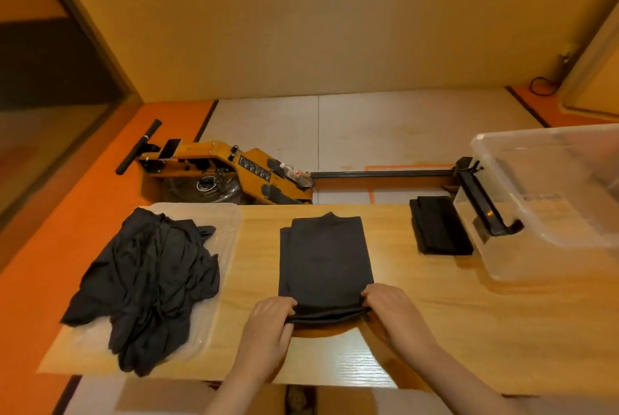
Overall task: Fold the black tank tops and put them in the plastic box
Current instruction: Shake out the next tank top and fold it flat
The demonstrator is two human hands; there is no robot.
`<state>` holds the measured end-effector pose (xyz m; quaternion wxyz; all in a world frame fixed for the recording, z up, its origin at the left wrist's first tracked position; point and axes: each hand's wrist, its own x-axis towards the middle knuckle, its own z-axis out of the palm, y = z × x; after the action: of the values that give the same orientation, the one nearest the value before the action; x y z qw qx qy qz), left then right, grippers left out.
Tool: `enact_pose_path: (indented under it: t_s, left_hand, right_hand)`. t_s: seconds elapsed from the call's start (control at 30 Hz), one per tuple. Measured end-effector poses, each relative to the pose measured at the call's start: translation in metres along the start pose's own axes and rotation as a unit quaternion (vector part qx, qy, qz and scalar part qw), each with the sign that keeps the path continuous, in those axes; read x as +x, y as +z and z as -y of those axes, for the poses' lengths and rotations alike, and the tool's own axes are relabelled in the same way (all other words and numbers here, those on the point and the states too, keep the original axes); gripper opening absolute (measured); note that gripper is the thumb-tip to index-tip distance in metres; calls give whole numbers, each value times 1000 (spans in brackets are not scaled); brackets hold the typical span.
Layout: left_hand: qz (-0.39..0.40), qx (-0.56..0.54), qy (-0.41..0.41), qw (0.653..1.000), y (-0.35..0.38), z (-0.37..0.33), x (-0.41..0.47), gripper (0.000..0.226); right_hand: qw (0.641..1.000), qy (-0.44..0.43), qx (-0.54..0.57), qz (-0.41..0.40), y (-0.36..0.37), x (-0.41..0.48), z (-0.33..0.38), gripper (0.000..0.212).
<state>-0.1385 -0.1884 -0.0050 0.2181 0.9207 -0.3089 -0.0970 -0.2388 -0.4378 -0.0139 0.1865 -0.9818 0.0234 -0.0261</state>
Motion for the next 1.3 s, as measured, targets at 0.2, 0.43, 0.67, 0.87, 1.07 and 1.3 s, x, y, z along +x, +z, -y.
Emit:
enact_pose_path:
  t_s: [0.2, 0.43, 0.67, 0.87, 1.07, 1.3]
  left_hand:
    - [43, -16, -38, 998, 21, -13, -63, 28]
    - [78, -33, -74, 994, 34, -23, -95, 16]
    - [47, -50, -77, 995, 25, -18, -84, 6]
    - [17, -99, -83, 991, 7, -1, -34, 7]
    - [19, -139, -80, 987, -6, 12, 47, 13]
    - [97, -72, -103, 987, 12, 33, 103, 7]
  right_hand:
    - [999, 4, 45, 27, 16, -57, 11, 16]
    - [995, 12, 65, 78, 16, -91, 13, 9]
    - [990, 61, 105, 78, 5, -87, 18, 3]
    - [957, 138, 253, 20, -4, -38, 15, 14]
    - [924, 230, 304, -29, -8, 34, 2, 7]
    - [921, 335, 201, -11, 18, 79, -19, 9]
